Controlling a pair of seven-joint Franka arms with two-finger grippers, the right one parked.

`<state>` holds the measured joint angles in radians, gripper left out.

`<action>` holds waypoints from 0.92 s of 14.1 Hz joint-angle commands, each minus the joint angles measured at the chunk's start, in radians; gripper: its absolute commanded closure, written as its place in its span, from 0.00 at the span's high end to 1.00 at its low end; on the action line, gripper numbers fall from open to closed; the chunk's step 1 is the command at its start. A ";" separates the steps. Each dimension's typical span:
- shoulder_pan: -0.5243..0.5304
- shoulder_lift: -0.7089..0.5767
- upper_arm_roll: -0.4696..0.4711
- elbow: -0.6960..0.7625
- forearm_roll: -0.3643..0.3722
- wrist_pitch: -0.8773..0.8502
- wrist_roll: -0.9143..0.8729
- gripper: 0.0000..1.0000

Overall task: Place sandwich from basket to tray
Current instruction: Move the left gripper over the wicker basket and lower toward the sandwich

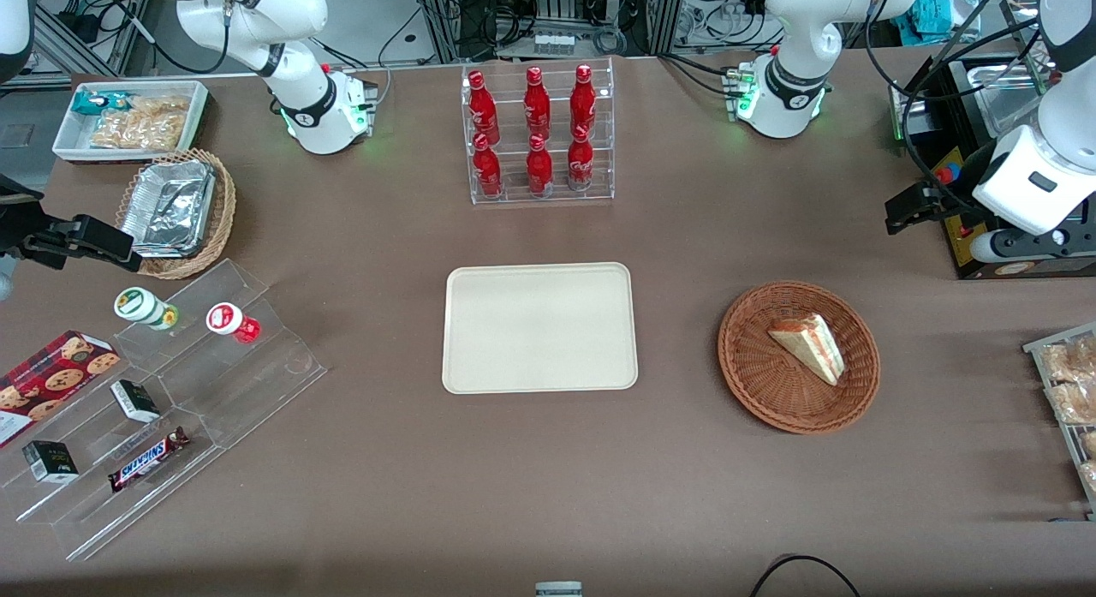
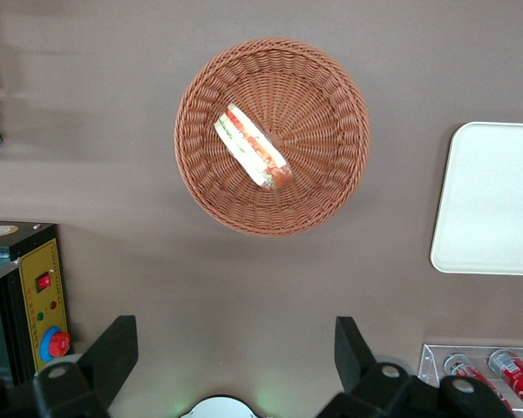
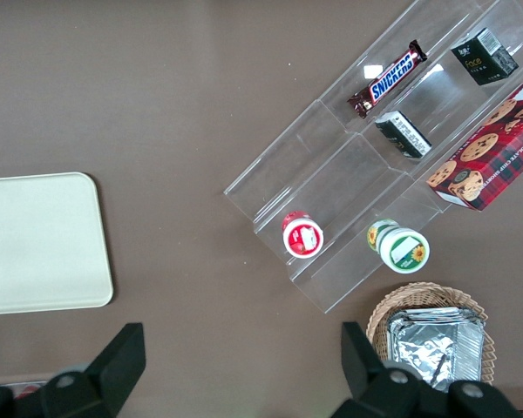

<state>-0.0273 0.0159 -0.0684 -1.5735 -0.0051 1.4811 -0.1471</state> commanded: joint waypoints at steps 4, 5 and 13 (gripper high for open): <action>0.000 0.024 0.002 -0.009 -0.004 -0.012 0.008 1.00; 0.000 0.033 0.002 -0.031 -0.004 -0.005 0.008 1.00; 0.000 0.045 0.004 -0.425 0.001 0.465 -0.017 1.00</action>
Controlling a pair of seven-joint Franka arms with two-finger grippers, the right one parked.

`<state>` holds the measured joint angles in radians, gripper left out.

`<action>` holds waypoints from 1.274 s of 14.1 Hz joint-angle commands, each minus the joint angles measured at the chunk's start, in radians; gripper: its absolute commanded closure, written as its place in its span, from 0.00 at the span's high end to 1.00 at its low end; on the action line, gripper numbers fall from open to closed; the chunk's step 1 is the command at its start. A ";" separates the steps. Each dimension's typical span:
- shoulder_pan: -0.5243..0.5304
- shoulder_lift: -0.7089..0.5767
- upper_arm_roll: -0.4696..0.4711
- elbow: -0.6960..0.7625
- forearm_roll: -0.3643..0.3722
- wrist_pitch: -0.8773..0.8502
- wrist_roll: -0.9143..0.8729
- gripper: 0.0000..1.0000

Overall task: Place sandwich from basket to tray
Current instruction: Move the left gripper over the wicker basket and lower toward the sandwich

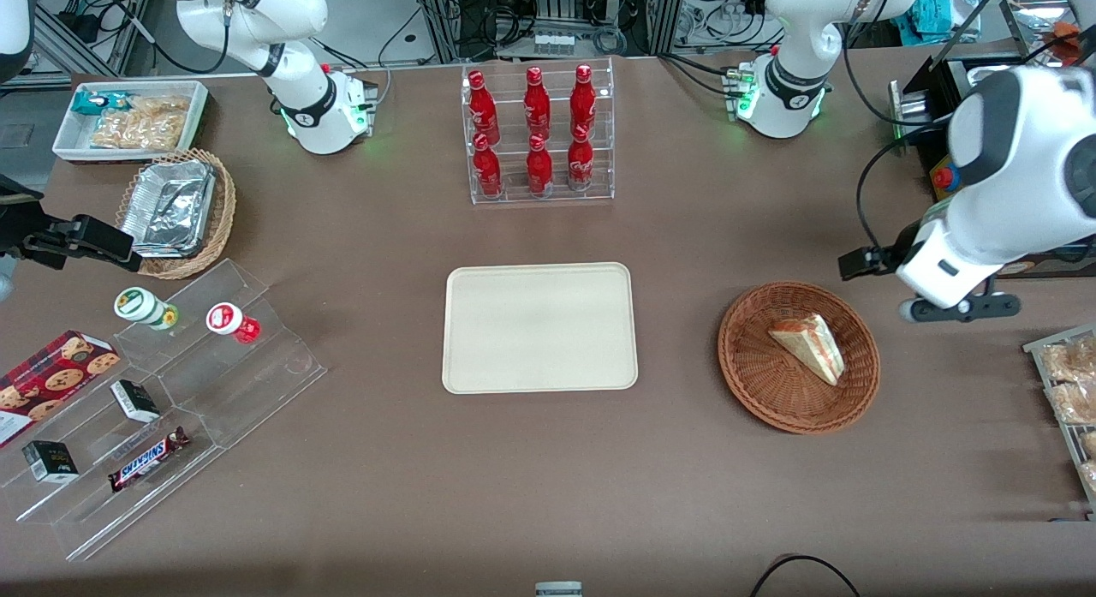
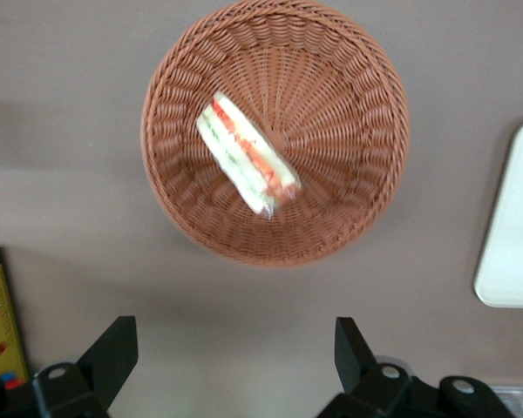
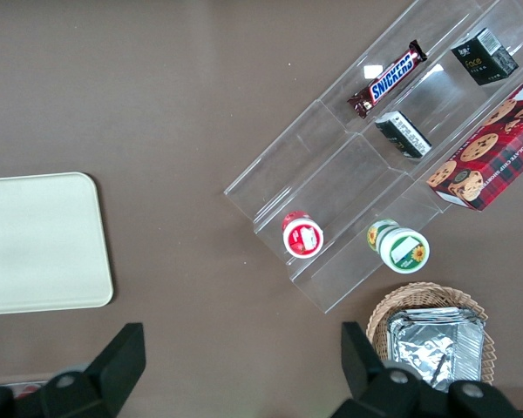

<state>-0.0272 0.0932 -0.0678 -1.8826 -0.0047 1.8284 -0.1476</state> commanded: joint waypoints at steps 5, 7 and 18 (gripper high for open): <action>0.001 -0.026 0.003 -0.268 0.000 0.385 -0.376 1.00; 0.000 0.003 0.003 -0.263 0.000 0.417 -0.563 1.00; -0.010 0.192 0.000 -0.187 -0.003 0.492 -0.943 1.00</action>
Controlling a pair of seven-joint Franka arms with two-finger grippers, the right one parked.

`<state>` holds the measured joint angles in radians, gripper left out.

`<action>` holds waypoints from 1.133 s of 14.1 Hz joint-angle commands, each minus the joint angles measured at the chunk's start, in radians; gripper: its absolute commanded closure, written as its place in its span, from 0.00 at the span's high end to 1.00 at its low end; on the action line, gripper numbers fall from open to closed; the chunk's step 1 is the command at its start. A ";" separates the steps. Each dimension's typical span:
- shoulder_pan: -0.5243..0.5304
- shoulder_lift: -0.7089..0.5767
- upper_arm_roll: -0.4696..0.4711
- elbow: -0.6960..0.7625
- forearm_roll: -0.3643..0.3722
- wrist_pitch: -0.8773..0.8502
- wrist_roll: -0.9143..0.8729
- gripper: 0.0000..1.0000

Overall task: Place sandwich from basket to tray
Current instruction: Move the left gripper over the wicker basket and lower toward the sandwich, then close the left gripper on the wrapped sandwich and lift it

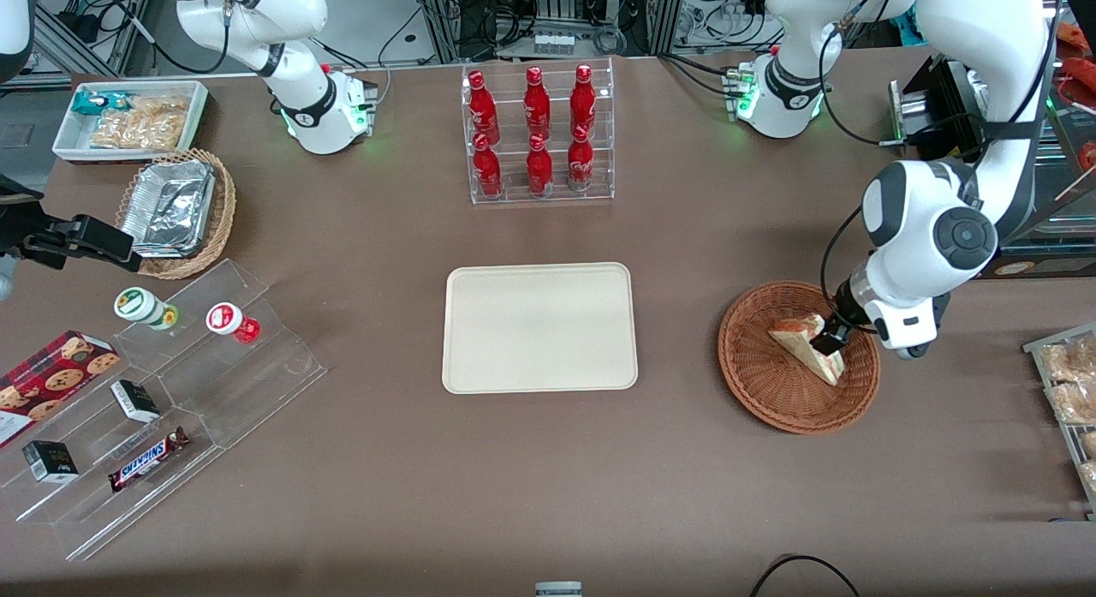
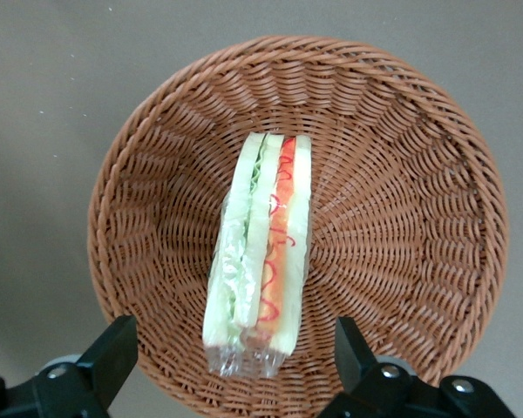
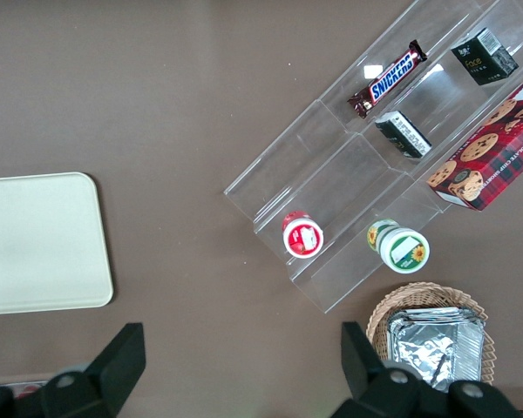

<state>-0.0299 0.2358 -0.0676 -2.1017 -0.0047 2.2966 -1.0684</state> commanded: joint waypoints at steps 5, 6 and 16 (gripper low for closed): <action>-0.007 0.106 -0.001 0.029 -0.006 0.072 -0.022 1.00; -0.008 0.125 -0.001 0.032 -0.006 0.076 -0.022 0.99; -0.021 0.042 -0.001 0.210 -0.003 -0.334 0.162 0.06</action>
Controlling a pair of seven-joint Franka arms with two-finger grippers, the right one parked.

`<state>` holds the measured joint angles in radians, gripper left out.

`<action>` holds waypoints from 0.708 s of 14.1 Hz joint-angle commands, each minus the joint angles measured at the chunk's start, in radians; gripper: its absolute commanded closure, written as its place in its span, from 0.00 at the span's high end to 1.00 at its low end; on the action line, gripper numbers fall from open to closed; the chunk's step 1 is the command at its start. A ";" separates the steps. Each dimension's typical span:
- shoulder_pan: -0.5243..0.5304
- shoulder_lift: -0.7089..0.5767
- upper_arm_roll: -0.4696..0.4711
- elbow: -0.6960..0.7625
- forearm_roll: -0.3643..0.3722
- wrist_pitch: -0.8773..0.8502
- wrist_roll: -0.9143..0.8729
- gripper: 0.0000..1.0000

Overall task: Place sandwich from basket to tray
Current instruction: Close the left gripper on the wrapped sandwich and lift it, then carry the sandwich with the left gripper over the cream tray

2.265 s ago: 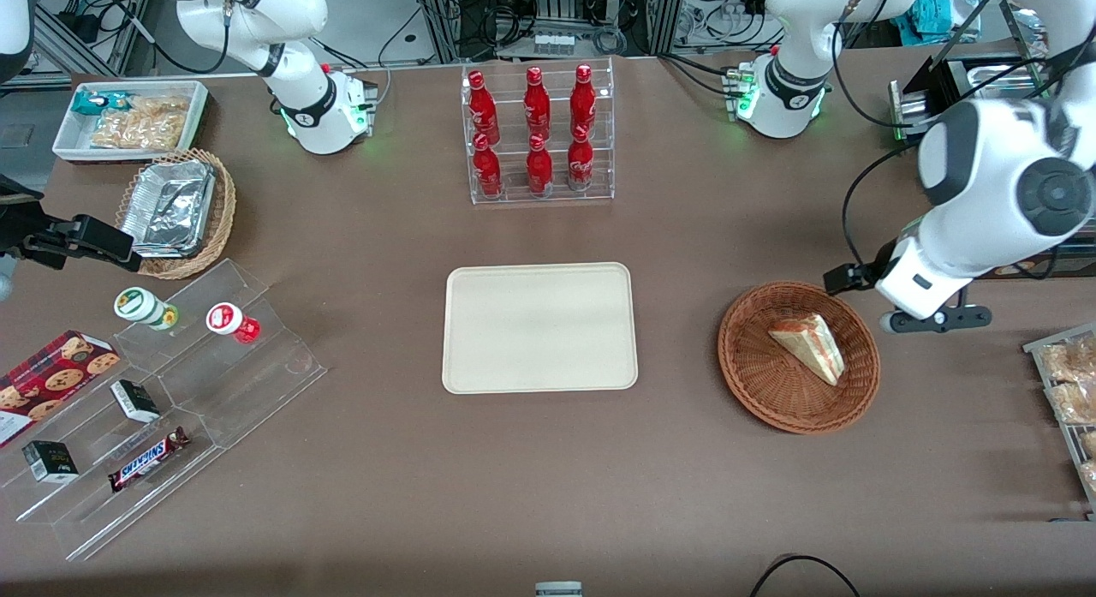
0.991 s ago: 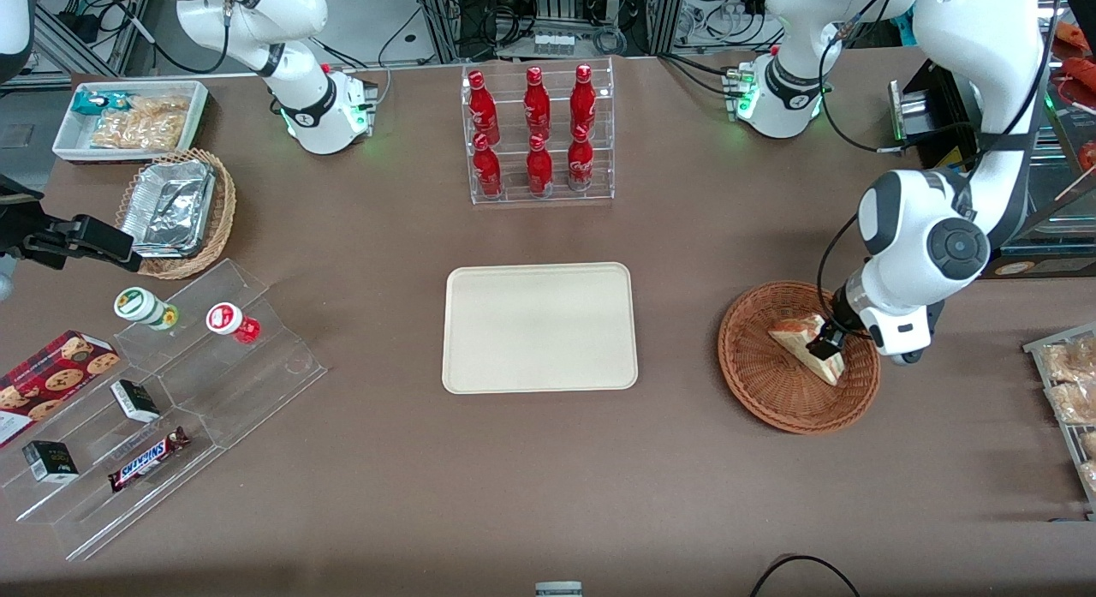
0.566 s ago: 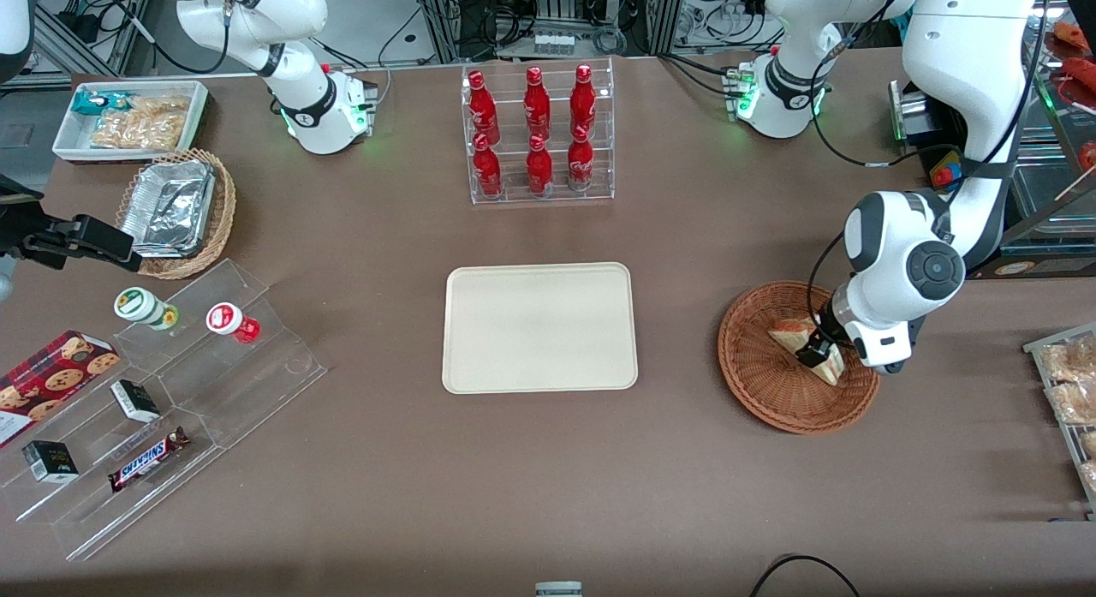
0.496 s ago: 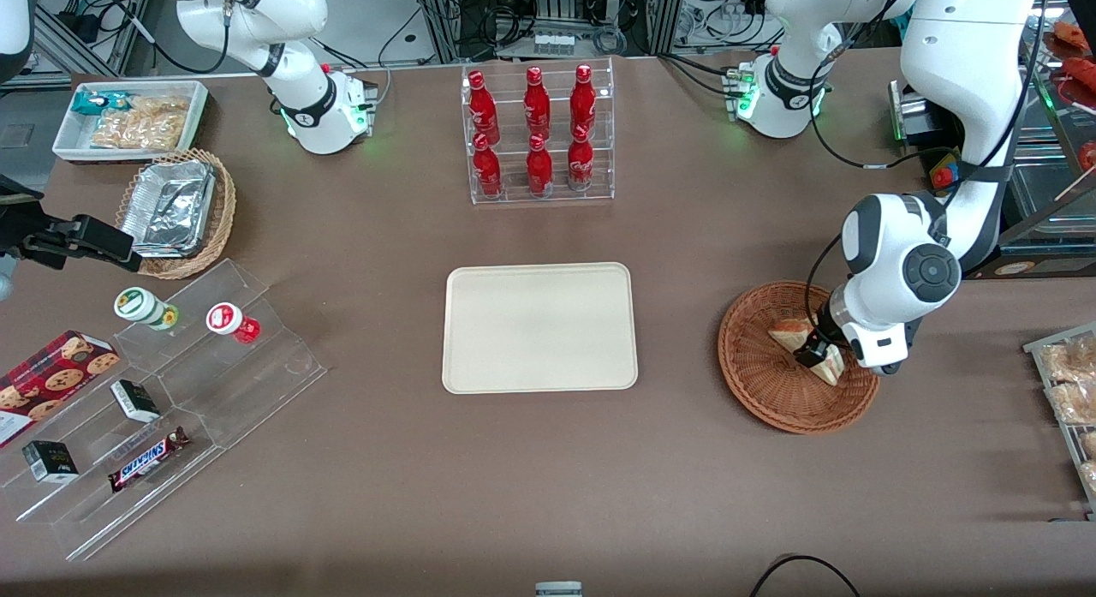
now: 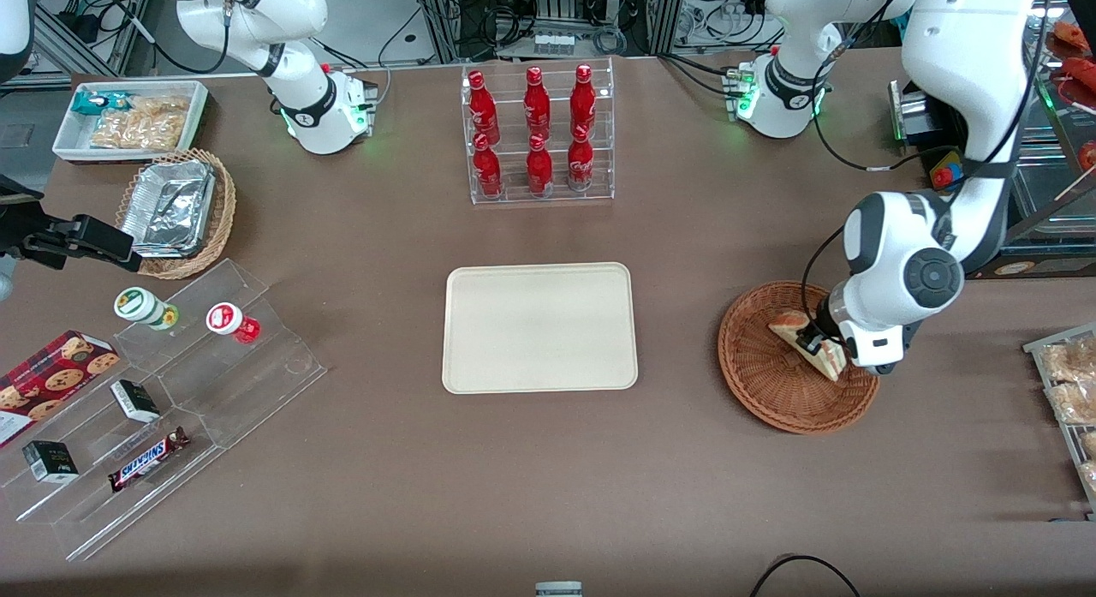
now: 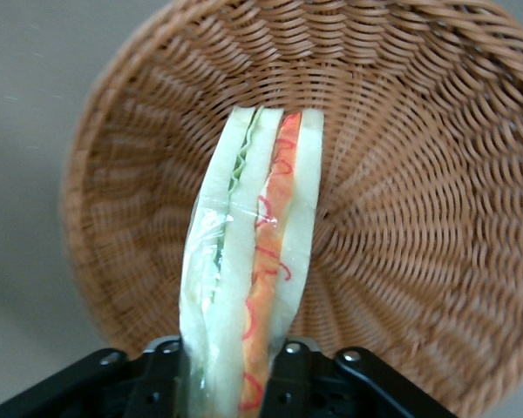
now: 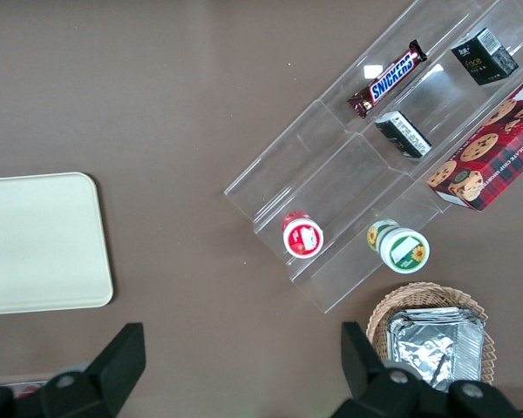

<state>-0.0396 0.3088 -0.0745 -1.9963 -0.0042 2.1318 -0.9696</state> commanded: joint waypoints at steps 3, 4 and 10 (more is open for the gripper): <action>-0.089 0.004 -0.005 0.217 -0.004 -0.242 0.161 0.07; -0.123 0.025 -0.005 0.247 -0.005 -0.242 0.220 0.07; -0.337 0.219 -0.005 0.510 -0.017 -0.282 0.236 0.08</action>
<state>-0.3137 0.4550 -0.0938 -1.5958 -0.0058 1.8980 -0.7493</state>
